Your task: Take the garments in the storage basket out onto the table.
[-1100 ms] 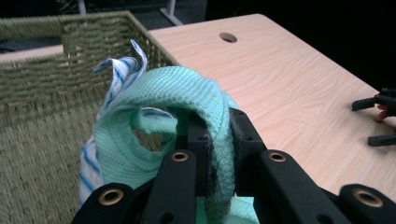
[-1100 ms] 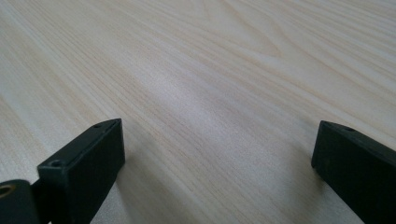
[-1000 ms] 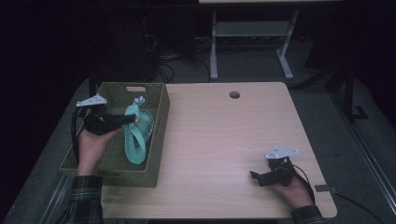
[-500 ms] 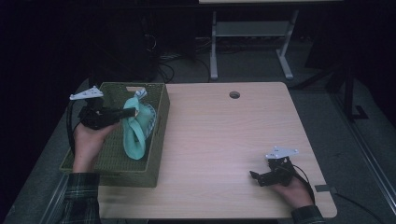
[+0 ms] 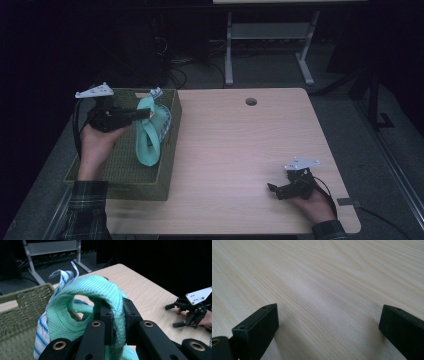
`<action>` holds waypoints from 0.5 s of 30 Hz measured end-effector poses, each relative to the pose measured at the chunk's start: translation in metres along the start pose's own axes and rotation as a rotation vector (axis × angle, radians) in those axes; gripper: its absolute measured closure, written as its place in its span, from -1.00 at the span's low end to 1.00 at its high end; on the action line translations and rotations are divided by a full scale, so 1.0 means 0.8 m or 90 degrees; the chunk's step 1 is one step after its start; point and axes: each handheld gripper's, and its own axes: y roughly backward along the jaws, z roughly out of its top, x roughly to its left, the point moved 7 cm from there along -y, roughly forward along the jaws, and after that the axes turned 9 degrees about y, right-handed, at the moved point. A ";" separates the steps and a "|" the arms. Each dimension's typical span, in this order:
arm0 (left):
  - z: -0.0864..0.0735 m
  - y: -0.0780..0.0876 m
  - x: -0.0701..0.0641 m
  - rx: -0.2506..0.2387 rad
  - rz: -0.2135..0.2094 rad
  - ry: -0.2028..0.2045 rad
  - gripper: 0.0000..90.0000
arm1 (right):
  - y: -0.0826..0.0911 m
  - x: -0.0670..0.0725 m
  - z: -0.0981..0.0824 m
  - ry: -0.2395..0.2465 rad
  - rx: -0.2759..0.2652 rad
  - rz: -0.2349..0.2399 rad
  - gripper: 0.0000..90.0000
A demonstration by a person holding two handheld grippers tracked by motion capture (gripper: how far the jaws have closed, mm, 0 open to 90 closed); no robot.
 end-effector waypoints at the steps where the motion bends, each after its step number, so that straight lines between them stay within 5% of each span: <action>1: 0.002 -0.001 -0.002 -0.002 -0.001 -0.002 0.79 | 0.000 0.000 0.000 0.001 0.000 0.000 -0.95; 15: 0.031 -0.023 -0.041 -0.006 -0.037 -0.038 0.79 | 0.000 0.000 0.000 0.003 -0.001 -0.001 -0.95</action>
